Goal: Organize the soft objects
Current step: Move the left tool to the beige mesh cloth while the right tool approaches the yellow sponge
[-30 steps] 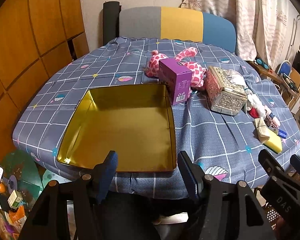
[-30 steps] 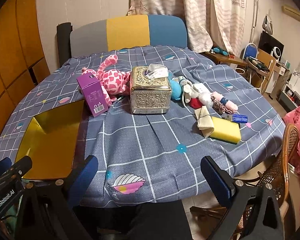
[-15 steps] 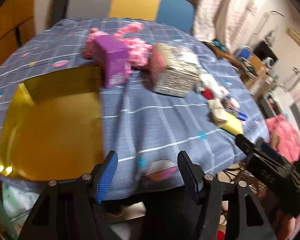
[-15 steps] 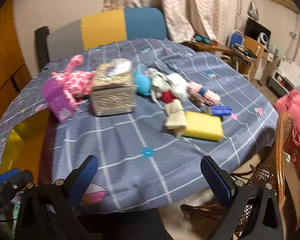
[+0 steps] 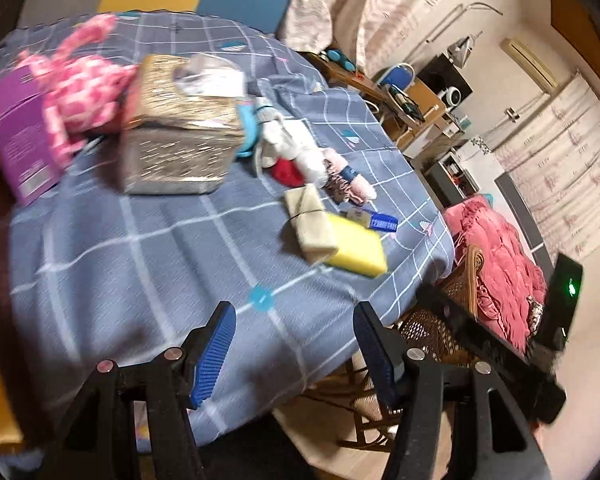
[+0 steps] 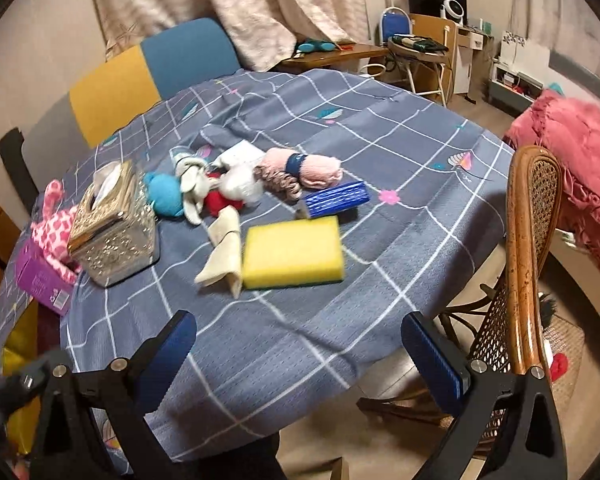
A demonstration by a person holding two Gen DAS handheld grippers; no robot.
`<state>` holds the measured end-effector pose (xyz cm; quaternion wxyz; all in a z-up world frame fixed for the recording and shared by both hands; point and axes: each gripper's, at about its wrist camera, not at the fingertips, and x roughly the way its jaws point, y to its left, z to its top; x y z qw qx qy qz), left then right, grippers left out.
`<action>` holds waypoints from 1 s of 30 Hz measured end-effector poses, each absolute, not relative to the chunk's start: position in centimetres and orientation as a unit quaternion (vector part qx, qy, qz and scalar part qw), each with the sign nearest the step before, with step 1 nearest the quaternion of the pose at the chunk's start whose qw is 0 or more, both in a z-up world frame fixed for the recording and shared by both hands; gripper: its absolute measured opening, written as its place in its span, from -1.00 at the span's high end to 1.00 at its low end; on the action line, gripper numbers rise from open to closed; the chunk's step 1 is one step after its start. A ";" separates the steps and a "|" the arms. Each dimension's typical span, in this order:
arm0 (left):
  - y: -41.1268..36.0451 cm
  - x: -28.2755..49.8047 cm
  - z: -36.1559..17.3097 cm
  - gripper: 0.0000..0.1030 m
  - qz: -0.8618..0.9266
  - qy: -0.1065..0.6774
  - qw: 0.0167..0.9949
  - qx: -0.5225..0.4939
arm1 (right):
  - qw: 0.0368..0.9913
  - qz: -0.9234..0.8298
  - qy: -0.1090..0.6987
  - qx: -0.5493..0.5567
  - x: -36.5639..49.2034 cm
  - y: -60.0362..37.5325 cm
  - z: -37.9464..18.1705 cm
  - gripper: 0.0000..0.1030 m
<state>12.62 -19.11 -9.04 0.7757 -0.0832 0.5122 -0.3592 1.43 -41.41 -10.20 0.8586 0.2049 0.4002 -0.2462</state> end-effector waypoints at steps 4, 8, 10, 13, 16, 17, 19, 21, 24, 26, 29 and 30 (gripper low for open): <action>-23.0 15.1 -9.9 -0.26 -0.370 0.527 0.761 -0.075 | 0.853 -0.255 0.407 0.203 1.4 -42.4 -10.7 -1.00; -26.5 17.1 -11.0 -0.44 -0.377 0.539 0.751 -0.059 | 0.849 -0.252 0.412 0.216 1.3 -42.9 -11.4 -1.00; -28.1 17.9 -11.7 -0.50 -0.372 0.545 0.750 -0.050 | 0.848 -0.250 0.416 0.215 1.4 -42.9 -11.7 -1.00; -30.0 19.2 -12.6 -0.50 -0.364 0.553 0.749 -0.039 | 0.847 -0.247 0.418 0.216 1.5 -43.1 -12.0 -1.00; -32.0 20.5 -13.5 -0.50 -0.359 0.560 0.746 -0.035 | 0.846 -0.247 0.419 0.218 1.4 -43.3 -12.3 -1.00; -32.4 20.7 -13.6 -0.50 -0.357 0.561 0.746 -0.034 | 0.845 -0.247 0.419 0.220 1.3 -43.5 -12.4 -1.00; -33.6 21.2 -14.2 -0.50 -0.357 0.565 0.743 -0.034 | 0.844 -0.248 0.420 0.224 1.3 -43.7 -12.5 -1.00; -34.5 21.6 -14.7 -0.50 -0.354 0.568 0.743 -0.028 | 0.843 -0.247 0.420 0.230 1.2 -44.0 -12.7 -1.00; -35.9 22.5 -16.0 -0.50 -0.349 0.572 0.742 -0.018 | 0.840 -0.246 0.422 0.237 1.1 -44.3 -13.1 -1.00; -36.5 22.9 -17.0 -0.50 -0.339 0.580 0.741 -0.007 | 0.839 -0.246 0.423 0.239 1.1 -44.4 -13.2 -1.00; -37.0 23.2 -18.4 -0.47 -0.333 0.591 0.735 0.010 | 0.838 -0.245 0.423 0.243 1.0 -44.7 -13.4 -1.00; -37.1 23.2 -18.6 -0.46 -0.331 0.593 0.734 0.012 | 0.838 -0.244 0.421 0.245 1.0 -44.8 -13.4 -1.00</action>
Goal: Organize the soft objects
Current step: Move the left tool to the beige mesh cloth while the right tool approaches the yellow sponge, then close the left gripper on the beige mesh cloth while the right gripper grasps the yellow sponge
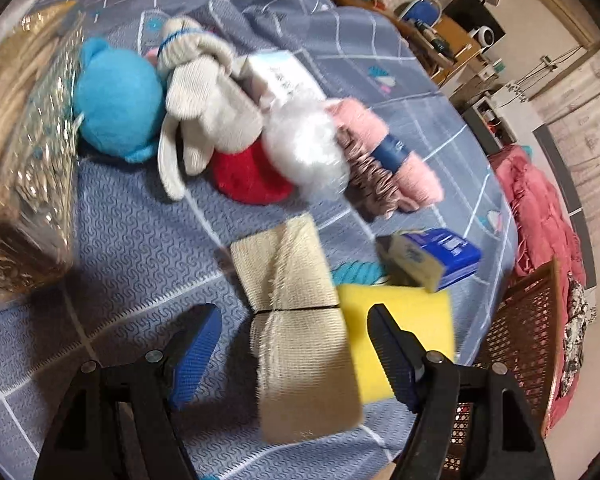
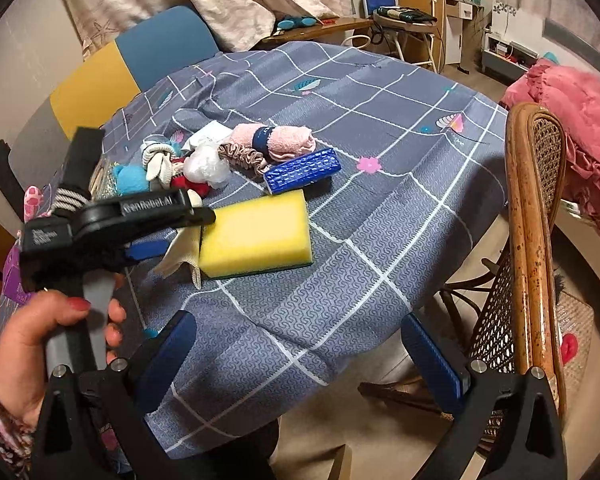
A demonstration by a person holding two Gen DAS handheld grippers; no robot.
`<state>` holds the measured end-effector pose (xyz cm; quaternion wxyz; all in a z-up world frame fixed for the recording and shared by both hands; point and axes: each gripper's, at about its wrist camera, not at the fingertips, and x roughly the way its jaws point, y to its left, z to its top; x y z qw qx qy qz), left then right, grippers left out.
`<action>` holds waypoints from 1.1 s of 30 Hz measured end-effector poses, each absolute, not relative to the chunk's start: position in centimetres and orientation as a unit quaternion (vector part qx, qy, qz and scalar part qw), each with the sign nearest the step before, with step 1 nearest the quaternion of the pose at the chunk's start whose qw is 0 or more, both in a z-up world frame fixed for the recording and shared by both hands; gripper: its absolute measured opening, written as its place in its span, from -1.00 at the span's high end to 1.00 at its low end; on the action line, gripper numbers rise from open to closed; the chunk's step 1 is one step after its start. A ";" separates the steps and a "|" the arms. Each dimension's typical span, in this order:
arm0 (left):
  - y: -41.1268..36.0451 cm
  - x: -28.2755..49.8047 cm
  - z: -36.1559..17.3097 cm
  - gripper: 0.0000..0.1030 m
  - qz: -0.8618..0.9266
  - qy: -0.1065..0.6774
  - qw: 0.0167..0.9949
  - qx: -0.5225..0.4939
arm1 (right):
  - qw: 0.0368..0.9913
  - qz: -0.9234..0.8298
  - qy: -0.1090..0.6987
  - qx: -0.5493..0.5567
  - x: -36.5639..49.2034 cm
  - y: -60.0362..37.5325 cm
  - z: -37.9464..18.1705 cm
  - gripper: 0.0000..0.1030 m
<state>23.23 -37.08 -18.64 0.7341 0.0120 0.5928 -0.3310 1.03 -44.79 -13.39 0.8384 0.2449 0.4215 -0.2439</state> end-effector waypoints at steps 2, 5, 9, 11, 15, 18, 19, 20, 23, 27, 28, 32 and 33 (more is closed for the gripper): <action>-37.0 23.2 -19.2 -0.31 -0.332 0.595 0.732 0.008 | 0.841 -0.241 0.418 0.246 1.2 -44.9 -13.3 -1.00; -36.9 23.0 -19.1 0.20 -0.366 0.591 0.719 -0.014 | 0.844 -0.238 0.415 0.243 1.6 -45.2 -13.1 -1.00; -36.4 22.4 -18.4 0.23 -0.379 0.587 0.716 -0.001 | 0.850 -0.239 0.408 0.231 2.6 -45.4 -13.0 -1.00; -35.8 22.0 -17.6 0.23 -0.382 0.576 0.723 0.000 | 0.853 -0.231 0.411 0.225 3.3 -45.4 -13.3 -1.00; -32.9 21.1 -15.5 0.23 -0.384 0.550 0.742 -0.013 | 0.845 -0.216 0.434 0.227 4.7 -45.6 -14.5 -1.00; -30.2 20.3 -13.8 0.23 -0.383 0.529 0.757 -0.018 | 0.848 -0.205 0.447 0.197 6.5 -46.0 -14.8 -1.00; -29.3 20.1 -13.6 0.23 -0.385 0.529 0.756 -0.024 | 0.850 -0.191 0.457 0.181 7.4 -46.1 -14.8 -1.00; -28.5 19.8 -13.3 0.23 -0.386 0.527 0.756 -0.028 | 0.850 -0.175 0.468 0.165 8.2 -46.2 -14.7 -1.00; -25.6 18.5 -12.2 0.23 -0.385 0.522 0.761 -0.027 | 0.856 -0.105 0.491 0.124 10.3 -46.4 -14.4 -1.00; -22.0 17.1 -11.6 0.23 -0.372 0.515 0.772 -0.022 | 0.847 -0.023 0.529 0.058 12.9 -46.5 -14.7 -1.00; -21.6 16.9 -11.5 0.23 -0.370 0.514 0.774 -0.023 | 0.844 -0.014 0.534 0.041 13.4 -46.4 -14.7 -1.00; -18.5 16.5 -11.2 0.23 -0.350 0.513 0.783 -0.036 | 0.827 0.031 0.561 -0.005 15.3 -45.7 -15.5 -1.00; -17.8 16.4 -11.1 0.23 -0.347 0.512 0.785 -0.040 | 0.823 0.044 0.566 -0.016 15.6 -45.4 -15.7 -1.00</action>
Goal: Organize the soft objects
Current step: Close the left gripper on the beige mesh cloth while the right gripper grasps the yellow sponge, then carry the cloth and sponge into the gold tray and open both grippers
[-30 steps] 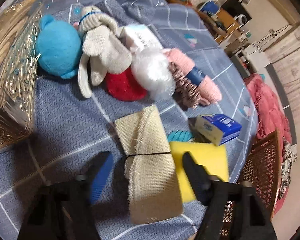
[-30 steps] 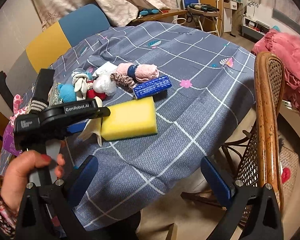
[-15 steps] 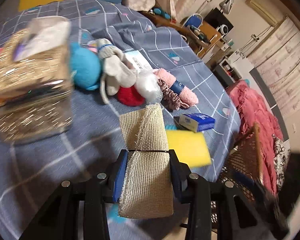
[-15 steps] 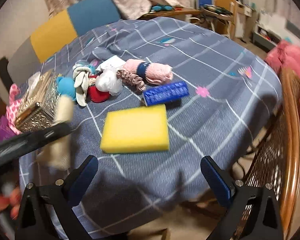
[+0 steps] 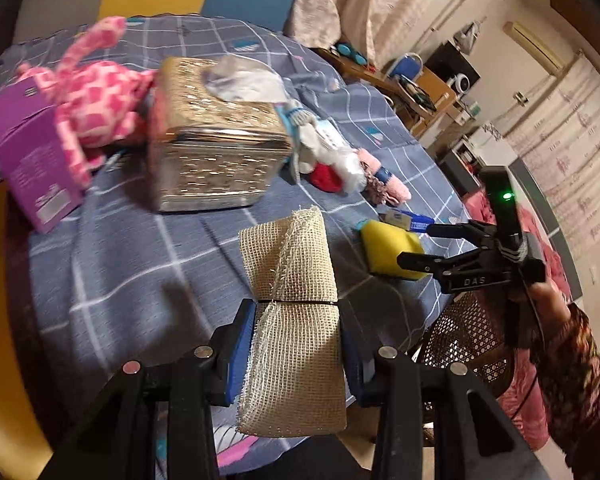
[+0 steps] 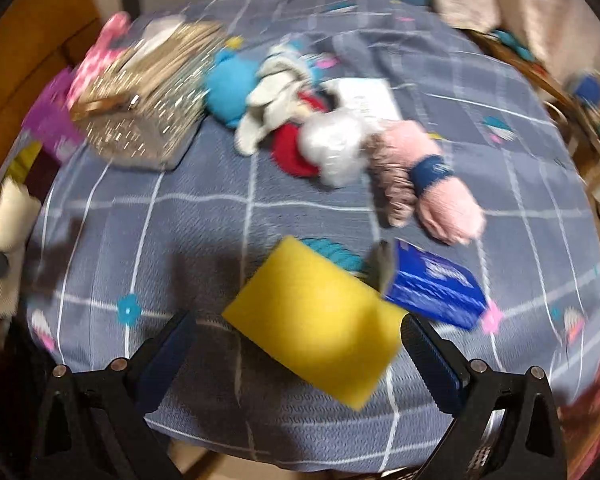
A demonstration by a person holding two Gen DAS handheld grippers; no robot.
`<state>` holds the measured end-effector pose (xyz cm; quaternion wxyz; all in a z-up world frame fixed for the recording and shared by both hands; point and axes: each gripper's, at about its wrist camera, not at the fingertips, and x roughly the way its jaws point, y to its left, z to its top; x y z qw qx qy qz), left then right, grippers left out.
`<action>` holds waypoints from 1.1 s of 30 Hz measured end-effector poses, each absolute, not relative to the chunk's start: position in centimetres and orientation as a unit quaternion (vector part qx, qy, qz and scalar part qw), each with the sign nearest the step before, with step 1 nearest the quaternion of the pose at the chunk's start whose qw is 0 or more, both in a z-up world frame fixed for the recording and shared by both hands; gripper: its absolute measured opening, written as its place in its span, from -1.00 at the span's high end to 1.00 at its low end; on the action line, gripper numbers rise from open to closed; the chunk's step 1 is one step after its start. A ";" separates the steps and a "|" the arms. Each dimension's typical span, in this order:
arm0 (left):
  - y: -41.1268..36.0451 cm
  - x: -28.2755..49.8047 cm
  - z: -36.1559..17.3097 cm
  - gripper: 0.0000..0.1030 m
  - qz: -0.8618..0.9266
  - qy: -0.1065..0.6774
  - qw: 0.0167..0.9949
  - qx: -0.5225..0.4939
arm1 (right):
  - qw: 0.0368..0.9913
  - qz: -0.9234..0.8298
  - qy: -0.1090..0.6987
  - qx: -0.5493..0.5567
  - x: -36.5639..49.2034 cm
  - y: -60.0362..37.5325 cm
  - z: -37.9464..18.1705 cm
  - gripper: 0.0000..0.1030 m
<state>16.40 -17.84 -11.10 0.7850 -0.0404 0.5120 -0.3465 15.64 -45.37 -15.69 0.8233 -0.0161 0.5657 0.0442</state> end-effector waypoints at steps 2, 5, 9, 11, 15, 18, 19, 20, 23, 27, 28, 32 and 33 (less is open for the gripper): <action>-16.6 16.1 -10.7 0.23 -0.342 0.509 0.789 -0.047 | 0.810 0.073 0.579 -0.051 16.5 -44.5 -16.3 -1.00; -15.4 15.6 -10.2 0.23 -0.338 0.505 0.793 -0.050 | 0.790 0.091 0.598 -0.105 17.4 -44.0 -17.1 -1.00; -12.8 15.5 -9.1 0.22 -0.321 0.494 0.806 -0.059 | 0.763 0.092 0.629 -0.116 18.9 -44.4 -18.4 -1.00; -11.1 15.5 -8.7 0.22 -0.307 0.492 0.812 -0.072 | 0.750 0.095 0.645 -0.111 19.5 -44.6 -19.0 -0.99; -8.1 15.7 -8.5 0.22 -0.282 0.487 0.822 -0.090 | 0.756 0.087 0.641 -0.104 20.4 -44.4 -19.0 -0.78; -6.1 16.0 -8.6 0.22 -0.265 0.485 0.827 -0.102 | 0.764 0.072 0.633 -0.104 20.6 -44.0 -18.6 -0.66; -5.5 16.1 -8.7 0.22 -0.259 0.485 0.829 -0.105 | 0.768 0.064 0.630 -0.100 20.7 -43.9 -18.4 -0.62; -4.7 16.2 -8.8 0.22 -0.253 0.485 0.830 -0.109 | 0.772 0.054 0.627 -0.089 20.7 -43.9 -18.1 -0.62; -2.7 16.5 -9.0 0.22 -0.241 0.483 0.834 -0.117 | 0.789 0.027 0.612 -0.045 20.6 -44.4 -16.6 -0.59; 0.4 17.0 -9.3 0.22 -0.219 0.483 0.838 -0.131 | 0.813 -0.003 0.580 0.050 20.8 -44.9 -14.7 -0.59; 1.2 17.2 -9.4 0.22 -0.210 0.484 0.839 -0.133 | 0.818 -0.004 0.571 0.068 20.5 -44.7 -14.7 -0.59; 4.6 18.1 -9.9 0.22 -0.172 0.488 0.846 -0.133 | 0.835 0.016 0.535 0.131 19.9 -42.3 -13.1 -0.59; 5.5 18.4 -10.1 0.22 -0.166 0.490 0.846 -0.131 | 0.836 0.025 0.529 0.143 19.4 -41.5 -12.8 -0.59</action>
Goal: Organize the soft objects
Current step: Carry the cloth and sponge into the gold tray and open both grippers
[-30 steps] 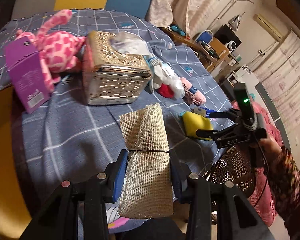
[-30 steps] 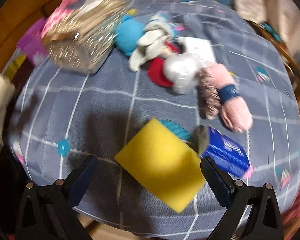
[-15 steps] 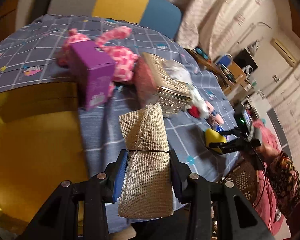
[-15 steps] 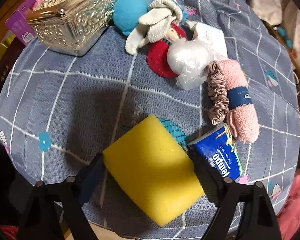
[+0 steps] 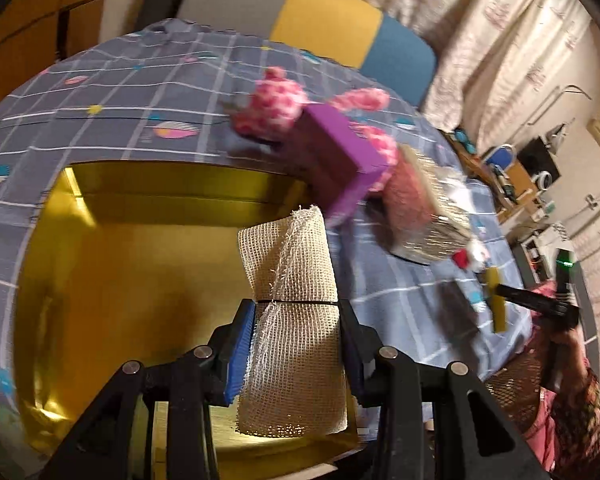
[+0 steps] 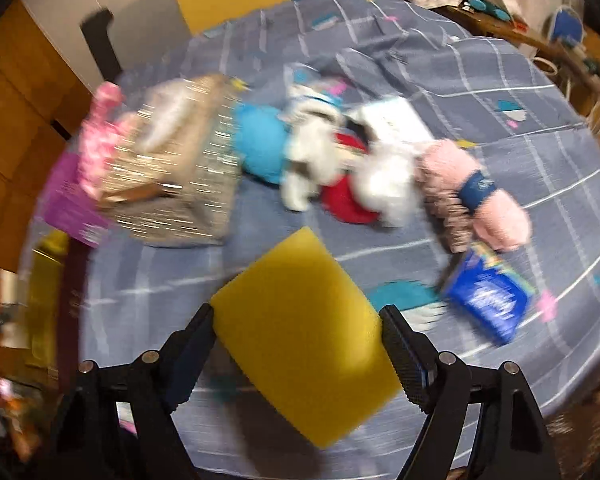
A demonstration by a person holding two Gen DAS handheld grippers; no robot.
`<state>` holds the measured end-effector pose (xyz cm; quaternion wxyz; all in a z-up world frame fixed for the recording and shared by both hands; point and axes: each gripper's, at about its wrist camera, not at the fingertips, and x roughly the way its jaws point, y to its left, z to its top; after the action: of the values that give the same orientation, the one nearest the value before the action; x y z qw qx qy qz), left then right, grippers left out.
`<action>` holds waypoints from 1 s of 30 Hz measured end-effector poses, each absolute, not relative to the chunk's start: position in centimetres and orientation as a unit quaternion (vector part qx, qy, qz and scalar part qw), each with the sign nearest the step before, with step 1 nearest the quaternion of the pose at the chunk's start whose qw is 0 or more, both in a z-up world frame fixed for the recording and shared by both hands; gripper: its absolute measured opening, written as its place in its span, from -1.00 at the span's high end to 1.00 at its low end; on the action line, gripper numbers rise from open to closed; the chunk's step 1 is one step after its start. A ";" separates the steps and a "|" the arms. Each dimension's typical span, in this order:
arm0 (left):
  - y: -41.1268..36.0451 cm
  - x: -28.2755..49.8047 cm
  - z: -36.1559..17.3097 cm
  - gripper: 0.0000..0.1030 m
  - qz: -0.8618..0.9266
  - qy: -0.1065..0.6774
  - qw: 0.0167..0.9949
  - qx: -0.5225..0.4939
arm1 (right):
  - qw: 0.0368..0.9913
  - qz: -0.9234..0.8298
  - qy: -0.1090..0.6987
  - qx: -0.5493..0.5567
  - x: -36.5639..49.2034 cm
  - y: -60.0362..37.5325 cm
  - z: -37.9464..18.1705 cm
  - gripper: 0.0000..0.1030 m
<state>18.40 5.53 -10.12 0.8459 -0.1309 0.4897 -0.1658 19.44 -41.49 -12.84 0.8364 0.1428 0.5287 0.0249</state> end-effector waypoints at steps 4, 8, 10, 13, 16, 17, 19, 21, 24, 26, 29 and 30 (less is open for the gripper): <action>8.8 20.0 -11.3 0.22 -0.133 0.500 0.846 -0.127 | 0.837 0.060 0.513 0.179 18.6 -37.1 -11.4 -0.59; 12.2 22.1 -12.4 0.22 -0.110 0.507 0.844 -0.135 | 0.840 0.089 0.503 0.184 18.2 -32.9 -10.0 -0.59; 13.6 23.4 -12.8 0.22 -0.094 0.508 0.847 -0.125 | 0.840 0.111 0.497 0.190 18.2 -30.8 -9.4 -0.59; 15.0 25.4 -13.6 0.22 -0.081 0.516 0.846 -0.104 | 0.840 0.140 0.489 0.188 17.8 -27.4 -8.4 -0.59; 15.6 26.5 -14.5 0.22 -0.069 0.529 0.842 -0.077 | 0.837 0.170 0.485 0.190 17.5 -24.0 -7.7 -0.59; 15.8 26.9 -14.8 0.22 -0.066 0.535 0.840 -0.070 | 0.835 0.178 0.484 0.191 17.5 -23.1 -7.6 -0.59; 16.1 27.7 -15.5 0.21 -0.062 0.542 0.836 -0.060 | 0.831 0.199 0.484 0.190 17.6 -20.7 -7.5 -0.59; 15.8 28.3 -15.9 0.21 -0.057 0.546 0.834 -0.046 | 0.827 0.220 0.483 0.185 17.7 -18.3 -7.5 -0.59; 15.7 29.3 -16.9 0.19 -0.036 0.559 0.828 -0.022 | 0.821 0.243 0.482 0.184 17.8 -15.3 -7.8 -0.59; 15.8 29.7 -17.3 0.18 -0.020 0.560 0.828 -0.012 | 0.816 0.253 0.484 0.188 18.2 -14.0 -8.2 -0.59; 16.0 30.1 -17.5 0.04 0.006 0.553 0.833 0.013 | 0.807 0.266 0.490 0.195 19.2 -11.6 -9.0 -0.59; 16.0 30.2 -17.5 0.00 0.010 0.551 0.835 0.017 | 0.805 0.270 0.492 0.195 19.5 -10.8 -9.3 -0.59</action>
<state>30.17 15.98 -17.54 0.8345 0.0172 0.5506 0.0099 19.49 -10.78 -9.28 0.8047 0.1946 0.4916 0.2700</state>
